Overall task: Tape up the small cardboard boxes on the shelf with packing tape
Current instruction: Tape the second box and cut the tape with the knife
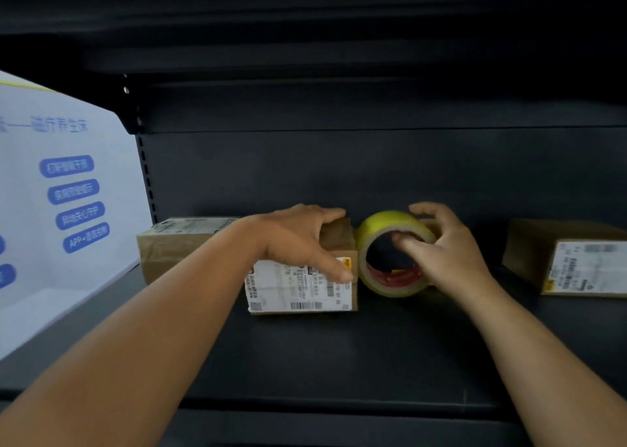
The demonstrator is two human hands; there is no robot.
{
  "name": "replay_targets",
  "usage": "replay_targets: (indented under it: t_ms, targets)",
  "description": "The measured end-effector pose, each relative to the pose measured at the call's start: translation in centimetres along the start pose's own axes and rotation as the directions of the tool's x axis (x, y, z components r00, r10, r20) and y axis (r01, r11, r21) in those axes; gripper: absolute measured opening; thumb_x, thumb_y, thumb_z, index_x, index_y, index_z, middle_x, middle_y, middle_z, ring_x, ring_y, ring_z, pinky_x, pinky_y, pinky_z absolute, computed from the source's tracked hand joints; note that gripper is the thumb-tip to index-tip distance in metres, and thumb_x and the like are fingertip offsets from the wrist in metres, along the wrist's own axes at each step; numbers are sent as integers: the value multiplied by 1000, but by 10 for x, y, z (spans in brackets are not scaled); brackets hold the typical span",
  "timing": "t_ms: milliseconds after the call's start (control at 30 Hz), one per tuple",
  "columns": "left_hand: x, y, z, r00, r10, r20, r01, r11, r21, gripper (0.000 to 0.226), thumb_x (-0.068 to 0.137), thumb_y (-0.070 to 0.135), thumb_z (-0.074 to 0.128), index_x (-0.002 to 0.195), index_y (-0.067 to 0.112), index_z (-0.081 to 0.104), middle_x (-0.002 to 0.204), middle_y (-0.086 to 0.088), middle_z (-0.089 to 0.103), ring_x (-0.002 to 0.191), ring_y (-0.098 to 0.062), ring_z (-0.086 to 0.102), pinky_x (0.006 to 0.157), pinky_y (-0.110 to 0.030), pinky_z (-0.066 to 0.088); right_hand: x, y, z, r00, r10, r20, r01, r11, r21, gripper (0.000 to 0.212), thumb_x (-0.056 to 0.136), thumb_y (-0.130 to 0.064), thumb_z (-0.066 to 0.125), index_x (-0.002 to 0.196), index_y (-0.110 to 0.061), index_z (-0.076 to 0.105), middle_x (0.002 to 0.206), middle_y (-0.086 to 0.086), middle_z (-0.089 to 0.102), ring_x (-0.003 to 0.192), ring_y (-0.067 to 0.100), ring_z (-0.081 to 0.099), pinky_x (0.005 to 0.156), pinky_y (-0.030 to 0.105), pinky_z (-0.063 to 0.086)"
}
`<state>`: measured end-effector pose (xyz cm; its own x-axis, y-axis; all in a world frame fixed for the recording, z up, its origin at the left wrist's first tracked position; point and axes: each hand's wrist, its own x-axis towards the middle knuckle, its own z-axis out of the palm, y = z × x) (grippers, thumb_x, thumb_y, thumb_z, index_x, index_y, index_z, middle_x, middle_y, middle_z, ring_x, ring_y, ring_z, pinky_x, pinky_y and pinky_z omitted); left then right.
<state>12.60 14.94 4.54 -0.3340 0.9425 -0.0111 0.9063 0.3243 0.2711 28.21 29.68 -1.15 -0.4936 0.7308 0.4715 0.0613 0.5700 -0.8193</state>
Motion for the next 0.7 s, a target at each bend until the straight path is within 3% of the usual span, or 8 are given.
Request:
replay_targets:
  t_ms: [100, 200, 267, 333, 433, 500, 600, 700]
  targets:
    - [-10, -6, -6, 993, -1, -114, -13, 992, -122, 116, 55, 73, 70, 149, 46, 8, 155, 14, 17, 139, -11, 23, 113, -37, 28, -1, -4, 4, 1000, 19, 6, -20, 981, 191, 39, 78, -29, 74, 113, -24, 58, 94, -13, 65, 86, -2, 61, 77, 18, 48]
    - [-16, -6, -3, 982, 7, -190, -47, 976, -211, 117, 49, 79, 65, 145, 54, 3, 152, 15, 16, 141, -15, 18, 113, -44, 28, -6, -10, 11, 994, -8, 113, -40, 906, 422, 52, 75, -46, 73, 117, -17, 64, 108, 0, 71, 102, 13, 66, 96, 39, 49]
    - [-19, -4, 5, 976, 28, -215, -90, 954, -286, 114, 52, 79, 65, 143, 56, 0, 151, 13, 16, 142, -19, 15, 112, -50, 28, -8, -16, 14, 985, -56, 166, -44, 840, 541, 51, 77, -46, 70, 116, -13, 65, 110, 4, 71, 105, 19, 66, 95, 43, 49]
    - [-18, -2, 15, 968, 40, -249, -141, 905, -402, 113, 49, 80, 67, 141, 60, 4, 149, 8, 20, 141, -23, 20, 110, -53, 32, -9, -24, 16, 979, -80, 187, -53, 787, 615, 45, 79, -40, 65, 114, -12, 65, 108, 6, 72, 103, 20, 67, 89, 38, 52]
    - [-19, 1, 22, 955, 28, -297, -187, 833, -522, 112, 48, 73, 73, 139, 57, 10, 139, 6, 27, 133, -22, 33, 104, -50, 41, -11, -39, 20, 982, -69, 175, -65, 749, 659, 37, 82, -34, 61, 111, -11, 65, 99, 4, 74, 93, 16, 70, 72, 25, 55]
    - [-22, 4, 19, 951, 48, -305, -216, 809, -547, 114, 49, 65, 77, 140, 51, 10, 138, 5, 31, 128, -17, 40, 102, -44, 45, -11, -48, 24, 986, -49, 159, -68, 753, 655, 28, 89, -30, 58, 104, -8, 67, 92, 3, 75, 87, 15, 71, 68, 24, 55]
    - [-23, 4, 8, 944, 51, -326, -225, 821, -524, 112, 48, 62, 81, 137, 42, 16, 135, 4, 43, 125, -14, 46, 102, -38, 46, -11, -62, 30, 988, -16, 155, -88, 762, 641, 23, 91, -25, 57, 100, -8, 69, 90, 5, 75, 85, 17, 72, 71, 29, 57]
    - [-24, -2, 1, 930, 65, -361, -213, 897, -387, 92, 49, 75, 77, 128, 41, 45, 130, 9, 51, 126, -18, 46, 104, -42, 43, -8, -73, 38, 990, -6, 142, -82, 790, 608, 24, 91, -22, 58, 105, -5, 67, 95, 7, 74, 89, 19, 71, 83, 37, 57]
